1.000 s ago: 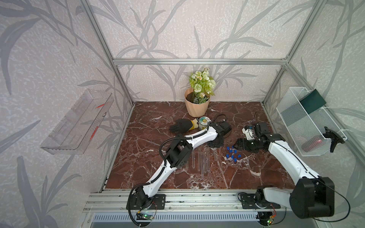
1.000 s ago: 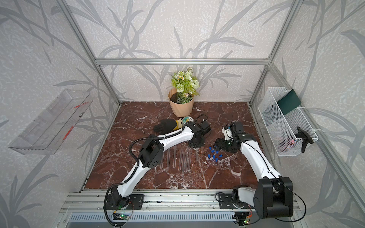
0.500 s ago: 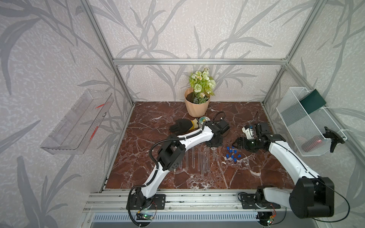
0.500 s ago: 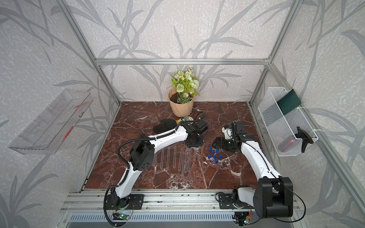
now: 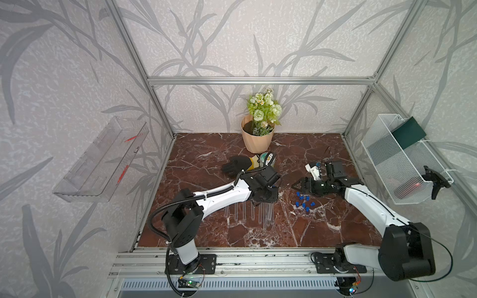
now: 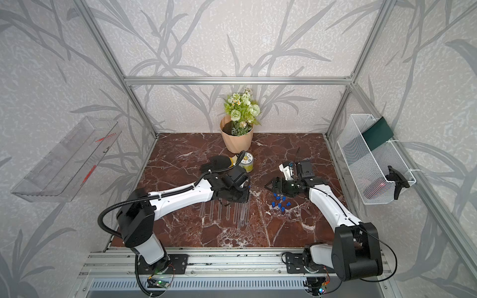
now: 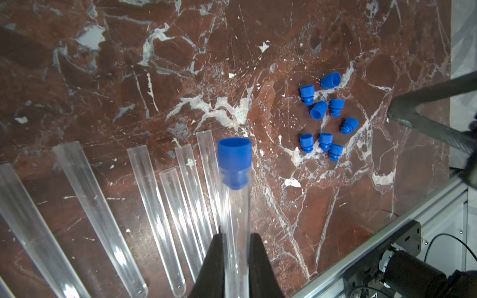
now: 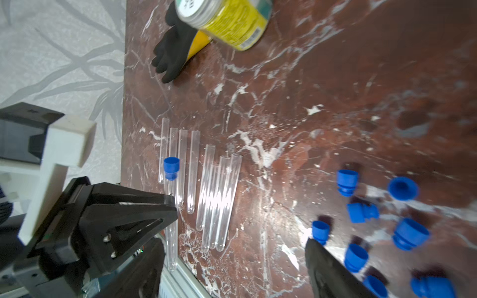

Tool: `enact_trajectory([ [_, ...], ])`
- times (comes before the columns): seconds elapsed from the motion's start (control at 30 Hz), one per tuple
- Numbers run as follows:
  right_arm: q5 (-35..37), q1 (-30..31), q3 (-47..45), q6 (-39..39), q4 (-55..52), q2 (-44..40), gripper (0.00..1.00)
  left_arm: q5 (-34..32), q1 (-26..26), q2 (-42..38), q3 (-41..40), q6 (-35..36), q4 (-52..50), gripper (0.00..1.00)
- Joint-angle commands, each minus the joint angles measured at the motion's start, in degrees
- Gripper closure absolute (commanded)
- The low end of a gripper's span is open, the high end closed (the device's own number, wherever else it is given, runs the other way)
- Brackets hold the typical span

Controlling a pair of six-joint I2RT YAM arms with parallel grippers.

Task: Remove stoppers from test tubes
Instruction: Pick up the test tube at the center of the board, then open the stopper on the test tube.

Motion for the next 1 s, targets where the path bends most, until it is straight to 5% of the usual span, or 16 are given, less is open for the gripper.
enact_trajectory([
  [0.0, -1.79, 2.67, -0.44, 3.07, 5.33, 1.7, 0.15, 1.03, -0.33, -4.02, -2.75, -0.21, 6.48, 0.86],
  [0.47, -2.06, 10.36, 0.62, 8.38, 13.01, 6.27, 0.37, 3.64, -0.94, -6.84, -7.66, -1.7, 13.04, 0.86],
  [0.97, -3.87, 11.18, -0.88, 12.76, 20.34, 7.59, 0.55, 3.99, -1.82, -6.16, -7.34, -2.14, 13.84, 0.86],
])
